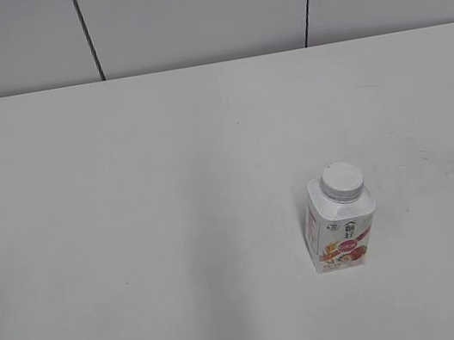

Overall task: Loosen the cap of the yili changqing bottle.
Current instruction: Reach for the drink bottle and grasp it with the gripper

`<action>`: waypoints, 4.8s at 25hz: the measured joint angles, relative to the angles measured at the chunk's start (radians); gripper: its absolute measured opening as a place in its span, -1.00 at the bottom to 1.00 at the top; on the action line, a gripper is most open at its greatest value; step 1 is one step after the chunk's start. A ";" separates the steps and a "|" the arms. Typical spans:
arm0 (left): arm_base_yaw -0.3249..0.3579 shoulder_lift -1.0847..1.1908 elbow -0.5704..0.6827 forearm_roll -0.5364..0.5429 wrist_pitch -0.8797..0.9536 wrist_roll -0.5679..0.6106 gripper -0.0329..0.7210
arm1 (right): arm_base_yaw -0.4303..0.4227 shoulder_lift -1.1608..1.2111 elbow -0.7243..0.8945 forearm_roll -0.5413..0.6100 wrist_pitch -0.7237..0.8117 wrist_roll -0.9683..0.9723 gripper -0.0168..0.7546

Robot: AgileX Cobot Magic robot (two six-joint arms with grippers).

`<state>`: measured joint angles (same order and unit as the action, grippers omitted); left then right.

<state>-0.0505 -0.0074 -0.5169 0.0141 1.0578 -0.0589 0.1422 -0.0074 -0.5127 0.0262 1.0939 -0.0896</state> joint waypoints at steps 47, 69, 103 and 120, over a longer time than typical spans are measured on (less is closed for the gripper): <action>-0.340 1.152 0.002 -0.131 -1.137 0.355 0.35 | 0.000 0.000 0.000 0.001 0.000 0.000 0.41; -0.260 1.622 0.042 1.003 -1.969 -0.384 0.32 | 0.000 0.000 0.000 0.001 0.000 0.000 0.41; -0.471 2.192 -0.488 1.272 -2.125 -0.446 0.67 | 0.000 0.000 0.000 0.001 -0.001 0.000 0.41; -0.529 2.312 -0.557 1.207 -2.127 -0.404 0.66 | 0.000 0.000 0.000 0.001 -0.001 0.000 0.41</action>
<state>-0.5795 2.3042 -1.0741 1.2215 -1.0694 -0.4631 0.1422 -0.0074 -0.5127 0.0271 1.0930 -0.0896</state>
